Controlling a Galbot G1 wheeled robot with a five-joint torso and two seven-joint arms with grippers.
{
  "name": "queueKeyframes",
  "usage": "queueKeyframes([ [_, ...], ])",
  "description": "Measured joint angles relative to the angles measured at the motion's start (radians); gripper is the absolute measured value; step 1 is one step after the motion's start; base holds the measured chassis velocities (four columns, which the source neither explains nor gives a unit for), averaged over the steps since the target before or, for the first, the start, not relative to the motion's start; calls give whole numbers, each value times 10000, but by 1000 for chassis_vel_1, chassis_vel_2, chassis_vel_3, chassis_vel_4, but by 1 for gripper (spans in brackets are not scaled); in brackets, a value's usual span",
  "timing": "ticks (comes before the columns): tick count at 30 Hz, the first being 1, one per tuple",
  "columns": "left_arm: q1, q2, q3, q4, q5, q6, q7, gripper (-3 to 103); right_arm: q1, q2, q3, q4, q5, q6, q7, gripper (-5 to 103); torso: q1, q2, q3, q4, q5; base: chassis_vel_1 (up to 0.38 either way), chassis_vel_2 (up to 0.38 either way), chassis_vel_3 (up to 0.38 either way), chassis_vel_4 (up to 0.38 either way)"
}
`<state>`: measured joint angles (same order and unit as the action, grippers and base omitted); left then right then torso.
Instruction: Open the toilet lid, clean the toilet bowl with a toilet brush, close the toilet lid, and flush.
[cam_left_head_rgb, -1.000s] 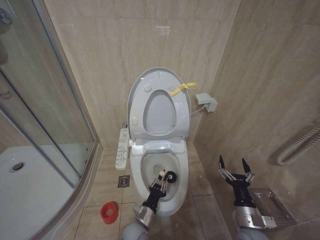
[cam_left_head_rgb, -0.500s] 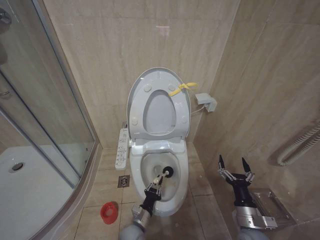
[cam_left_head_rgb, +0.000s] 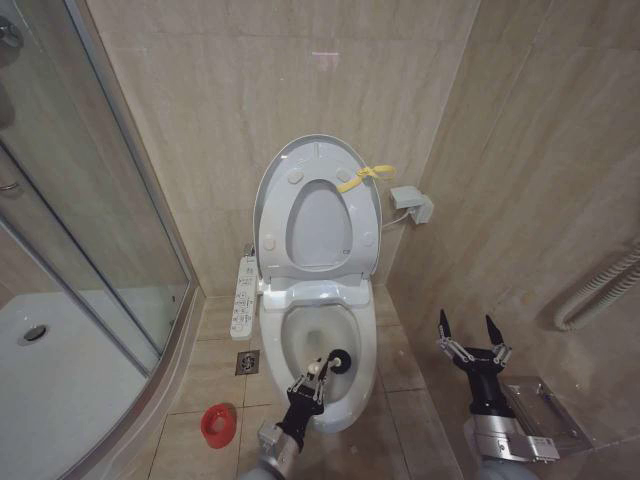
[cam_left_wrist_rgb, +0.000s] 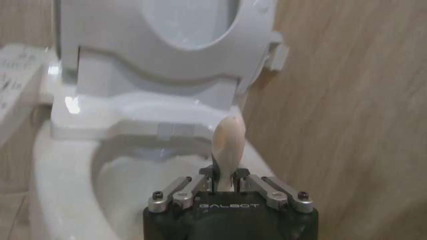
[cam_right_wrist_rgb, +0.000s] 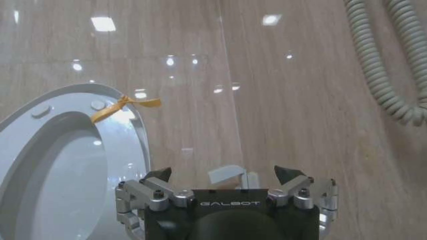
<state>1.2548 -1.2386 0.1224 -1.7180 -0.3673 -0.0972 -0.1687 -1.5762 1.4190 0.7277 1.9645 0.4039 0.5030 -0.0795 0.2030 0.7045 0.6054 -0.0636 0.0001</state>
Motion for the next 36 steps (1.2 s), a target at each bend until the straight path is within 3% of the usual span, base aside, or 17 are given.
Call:
queueKeyframes([
  [5,-727,-381,101,1086,-97,144,-89,18,-3,-36,0,-5,-18,-17,-20,100,0,0,0,-5,0,0,0,0,0],
  [10,-616,-230,126,564,-104,212,-200,18,-73,-101,80,8,2,-12,-20,100,1,0,1,-6,-1,0,0,0,0],
  [15,43,481,165,-980,-83,273,-434,18,-118,-146,131,10,30,15,-17,100,0,0,1,-8,-4,0,0,0,0],
  [17,386,1203,193,-1956,-100,341,-593,18,-135,-102,137,22,22,22,-17,100,0,0,1,-7,-5,0,0,0,0],
  [22,563,2179,136,-2713,-311,569,-821,16,-141,-25,146,67,8,26,-18,100,0,0,1,-4,-3,0,0,0,0],
  [26,223,2920,273,-2841,-1204,891,-977,16,-112,48,119,76,-72,18,-25,100,0,0,1,-5,-3,0,0,0,0],
  [31,-239,2879,533,-2554,-2111,1149,-922,16,-59,135,20,59,-182,0,-81,100,0,0,1,-3,-2,0,0,0,0],
  [36,-955,2262,963,-2047,-2927,1595,-904,16,-126,220,-13,59,-300,-7,-125,100,0,0,0,-2,3,0,0,0,0],
])
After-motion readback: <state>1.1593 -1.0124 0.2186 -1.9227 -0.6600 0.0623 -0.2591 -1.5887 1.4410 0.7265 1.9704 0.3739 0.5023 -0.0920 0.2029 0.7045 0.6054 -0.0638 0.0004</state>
